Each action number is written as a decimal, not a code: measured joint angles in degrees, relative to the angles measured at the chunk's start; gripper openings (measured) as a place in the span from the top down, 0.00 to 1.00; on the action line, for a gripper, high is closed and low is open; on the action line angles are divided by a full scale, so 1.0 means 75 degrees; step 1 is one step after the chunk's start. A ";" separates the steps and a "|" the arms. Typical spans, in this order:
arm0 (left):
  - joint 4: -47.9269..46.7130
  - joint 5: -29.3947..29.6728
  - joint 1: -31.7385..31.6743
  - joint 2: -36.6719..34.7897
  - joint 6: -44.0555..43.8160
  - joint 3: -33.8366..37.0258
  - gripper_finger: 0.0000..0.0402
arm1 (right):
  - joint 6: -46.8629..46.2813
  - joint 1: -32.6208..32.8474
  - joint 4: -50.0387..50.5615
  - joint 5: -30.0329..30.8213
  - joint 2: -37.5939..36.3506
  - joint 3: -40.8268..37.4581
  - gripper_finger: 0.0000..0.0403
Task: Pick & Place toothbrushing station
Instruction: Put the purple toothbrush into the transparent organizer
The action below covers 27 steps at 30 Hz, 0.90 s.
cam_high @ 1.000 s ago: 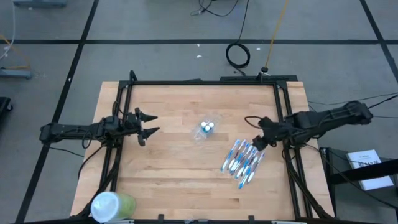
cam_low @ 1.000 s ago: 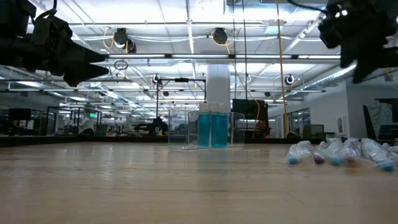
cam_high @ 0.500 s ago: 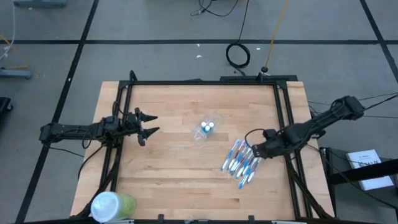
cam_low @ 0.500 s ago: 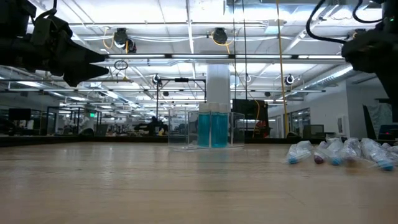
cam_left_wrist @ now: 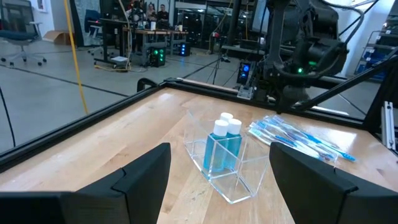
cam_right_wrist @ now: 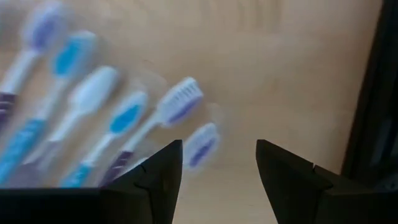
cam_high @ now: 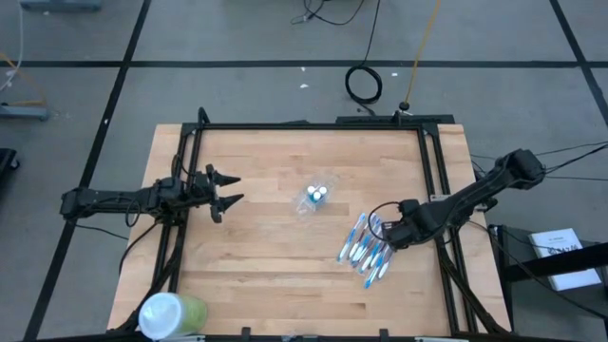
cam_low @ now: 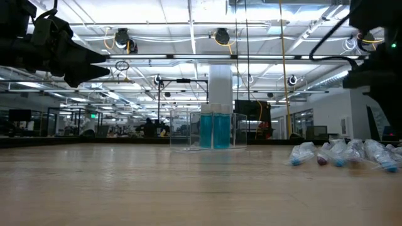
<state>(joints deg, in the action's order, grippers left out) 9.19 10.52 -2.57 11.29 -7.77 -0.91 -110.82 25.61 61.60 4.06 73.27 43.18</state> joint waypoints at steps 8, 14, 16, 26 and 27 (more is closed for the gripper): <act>0.0000 0.0000 0.0000 0.0000 0.0003 0.0003 0.30 | -0.0108 0.0003 -0.0790 -0.0345 0.0179 -0.0445 0.51; 0.0000 0.0003 0.0000 0.0000 0.0003 0.0003 0.30 | -0.0136 0.0000 -0.1534 -0.0031 0.0178 -0.0867 0.51; 0.0000 0.0003 0.0000 0.0000 0.0003 0.0003 0.30 | -0.0138 0.0000 -0.1804 0.0164 0.0163 -0.1027 0.51; 0.0000 0.0003 0.0000 0.0000 0.0003 0.0009 0.30 | -0.0076 0.0003 -0.2138 0.0221 0.0143 -0.1265 0.56; 0.0000 0.0003 0.0000 0.0000 0.0003 0.0009 0.30 | -0.0073 0.0003 -0.2133 0.0221 0.0143 -0.1265 0.58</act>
<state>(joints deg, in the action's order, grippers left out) 9.19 10.55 -2.57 11.29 -7.75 -0.84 -111.37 25.63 45.60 5.72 74.35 33.69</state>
